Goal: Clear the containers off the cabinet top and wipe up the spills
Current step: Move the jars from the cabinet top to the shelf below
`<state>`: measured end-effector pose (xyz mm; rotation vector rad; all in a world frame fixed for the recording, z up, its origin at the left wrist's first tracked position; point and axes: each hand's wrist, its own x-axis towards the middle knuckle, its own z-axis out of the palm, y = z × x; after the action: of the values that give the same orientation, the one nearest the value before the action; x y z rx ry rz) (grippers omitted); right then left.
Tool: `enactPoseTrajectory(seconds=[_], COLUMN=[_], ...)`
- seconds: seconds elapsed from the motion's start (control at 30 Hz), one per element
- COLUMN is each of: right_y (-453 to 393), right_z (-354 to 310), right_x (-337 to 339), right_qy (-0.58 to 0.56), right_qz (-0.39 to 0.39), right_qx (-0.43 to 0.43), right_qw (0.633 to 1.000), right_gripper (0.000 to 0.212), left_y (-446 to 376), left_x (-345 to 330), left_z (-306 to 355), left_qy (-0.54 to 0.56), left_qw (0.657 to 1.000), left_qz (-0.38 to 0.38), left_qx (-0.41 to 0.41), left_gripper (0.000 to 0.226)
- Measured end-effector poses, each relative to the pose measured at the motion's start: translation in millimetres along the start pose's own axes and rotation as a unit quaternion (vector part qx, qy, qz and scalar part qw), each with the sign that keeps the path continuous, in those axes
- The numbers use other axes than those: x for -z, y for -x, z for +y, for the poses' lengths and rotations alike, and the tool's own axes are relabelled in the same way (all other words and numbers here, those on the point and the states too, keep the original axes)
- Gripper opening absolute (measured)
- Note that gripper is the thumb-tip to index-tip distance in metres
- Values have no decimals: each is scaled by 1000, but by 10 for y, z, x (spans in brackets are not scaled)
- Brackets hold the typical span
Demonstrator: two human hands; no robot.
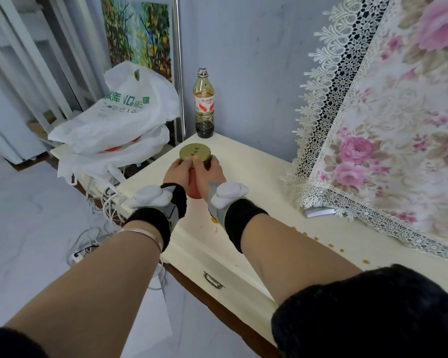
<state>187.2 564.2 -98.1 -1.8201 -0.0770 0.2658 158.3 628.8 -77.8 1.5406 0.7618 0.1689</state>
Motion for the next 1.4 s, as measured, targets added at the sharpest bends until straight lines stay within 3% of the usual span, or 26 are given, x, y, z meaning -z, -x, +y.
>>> enactPoseTrajectory(seconds=[0.37, 0.53, 0.67, 0.8, 1.0, 1.1, 1.27, 1.4], right_y=[419, 864, 1328, 1715, 2480, 2880, 3416, 3725], right_z=[-83, -77, 12, 166, 485, 597, 766, 911], right_x=[281, 726, 1173, 1677, 2582, 3004, 3535, 3809], right_qy=[6, -16, -15, -36, -27, -30, -24, -12], right_qz=[16, 49, 98, 128, 189, 235, 279, 310], right_qx=[38, 48, 44, 26, -19, -18, -31, -44], right_qw=[999, 998, 994, 991, 981, 971, 959, 950], right_gripper=[41, 21, 39, 29, 52, 47, 49, 48], left_y=[423, 970, 1510, 1926, 2712, 3119, 3758, 4139], left_x=[-43, -211, -469, -798, -1439, -1754, -2130, -2333], left_z=[-6, 27, 0, -58, -291, -367, -479, -588], left_qy=[37, 39, 34, 30, 21, -6, -63, -94], left_qw=[999, 998, 996, 992, 980, 968, 953, 941], left_qz=[1, -35, -79, -119, -199, -250, -294, -323], left_qx=[-40, -47, -32, -22, 2, -4, -29, -44], left_gripper=[37, 36, 37, 39, 33, 21, 52, 45])
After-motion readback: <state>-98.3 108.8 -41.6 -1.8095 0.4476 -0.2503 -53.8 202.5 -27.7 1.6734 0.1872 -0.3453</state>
